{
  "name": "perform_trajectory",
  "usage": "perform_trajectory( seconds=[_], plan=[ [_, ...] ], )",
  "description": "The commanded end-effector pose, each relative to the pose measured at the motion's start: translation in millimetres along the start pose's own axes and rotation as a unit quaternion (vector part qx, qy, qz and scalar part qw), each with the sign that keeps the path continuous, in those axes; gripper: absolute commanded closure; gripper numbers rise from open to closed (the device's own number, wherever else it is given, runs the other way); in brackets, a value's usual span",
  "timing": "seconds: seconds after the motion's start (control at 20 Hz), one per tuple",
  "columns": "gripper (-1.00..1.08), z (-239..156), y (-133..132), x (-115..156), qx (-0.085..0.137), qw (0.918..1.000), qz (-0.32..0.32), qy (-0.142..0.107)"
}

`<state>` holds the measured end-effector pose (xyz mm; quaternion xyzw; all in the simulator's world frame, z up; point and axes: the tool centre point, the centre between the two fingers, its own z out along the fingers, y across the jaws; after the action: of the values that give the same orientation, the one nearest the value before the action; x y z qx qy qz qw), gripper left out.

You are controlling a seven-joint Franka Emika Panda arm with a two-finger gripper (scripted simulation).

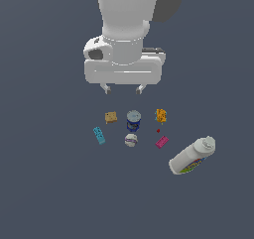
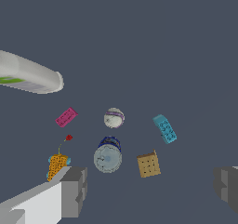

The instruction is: Pick up a designated object from a clutter of objects.

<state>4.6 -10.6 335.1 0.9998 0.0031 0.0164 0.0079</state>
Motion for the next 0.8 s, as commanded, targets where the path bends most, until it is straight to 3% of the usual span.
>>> perform_trajectory(
  seconds=[0.0, 0.75],
  plan=[
    [-0.92, 0, 0, 0, 0.0, 1.0, 0.0, 0.0],
    [-0.92, -15, -1, 9, -0.016, 0.9995, -0.019, 0.019]
  ],
)
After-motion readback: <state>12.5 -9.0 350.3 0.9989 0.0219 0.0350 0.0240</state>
